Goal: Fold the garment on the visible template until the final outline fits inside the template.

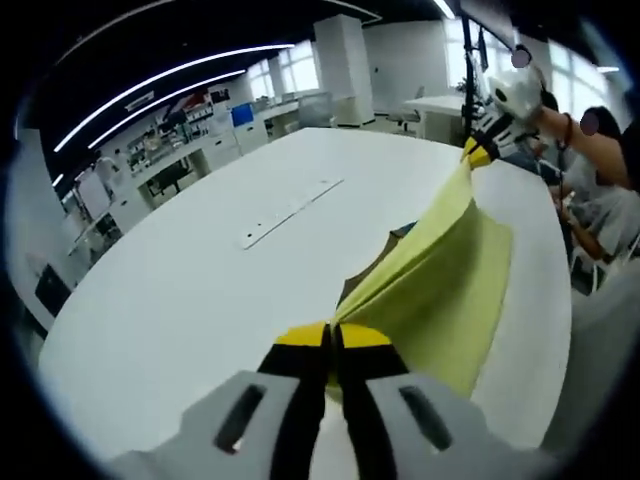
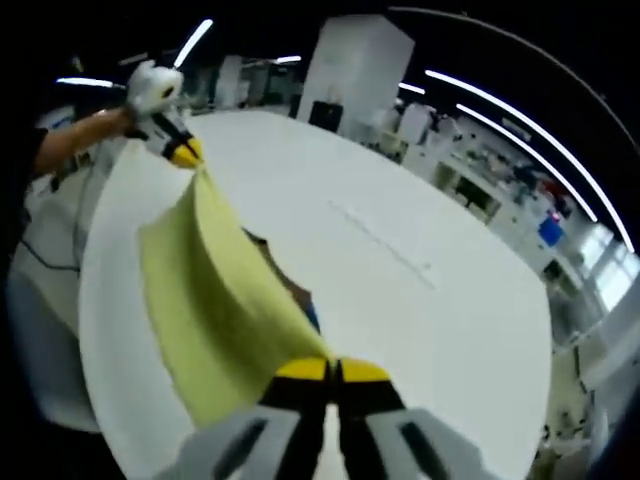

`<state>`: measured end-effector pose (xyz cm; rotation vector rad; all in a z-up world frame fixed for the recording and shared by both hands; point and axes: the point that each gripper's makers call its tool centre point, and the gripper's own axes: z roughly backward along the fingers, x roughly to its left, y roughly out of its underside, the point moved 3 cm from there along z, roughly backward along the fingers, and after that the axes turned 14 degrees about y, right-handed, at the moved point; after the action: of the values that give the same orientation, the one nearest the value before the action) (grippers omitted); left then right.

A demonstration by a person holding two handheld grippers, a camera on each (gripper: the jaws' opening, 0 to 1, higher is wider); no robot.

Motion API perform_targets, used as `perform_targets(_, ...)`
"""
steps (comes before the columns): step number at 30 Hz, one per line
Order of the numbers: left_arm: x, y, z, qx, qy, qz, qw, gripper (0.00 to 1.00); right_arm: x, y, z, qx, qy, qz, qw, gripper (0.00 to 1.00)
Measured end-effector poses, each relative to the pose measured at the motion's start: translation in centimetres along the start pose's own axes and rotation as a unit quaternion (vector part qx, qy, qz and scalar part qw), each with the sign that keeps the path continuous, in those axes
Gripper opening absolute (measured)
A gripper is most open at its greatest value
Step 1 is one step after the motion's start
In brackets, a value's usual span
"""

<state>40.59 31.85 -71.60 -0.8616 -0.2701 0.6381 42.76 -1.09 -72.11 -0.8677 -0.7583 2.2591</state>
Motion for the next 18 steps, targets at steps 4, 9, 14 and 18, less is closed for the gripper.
perform_targets(4,1.5,1.1,-1.3,-0.001,-0.002,0.017,0.9999,0.00,0.1,0.5,-1.9,0.013,-0.011,-0.002,0.9999,0.00)
perform_targets(9,1.9,2.4,-3.1,0.021,0.012,0.004,0.9997,0.00,0.5,1.4,-3.6,0.038,-0.019,-0.010,0.9990,0.00)
perform_targets(14,3.9,3.8,-4.5,0.043,0.002,0.005,0.9991,0.00,0.8,2.1,-5.3,0.052,-0.022,0.003,0.9984,0.00)
perform_targets(18,4.9,4.6,-5.1,0.054,-0.001,0.012,0.9985,0.00,1.2,2.5,-6.5,0.064,-0.029,0.010,0.9975,0.00)
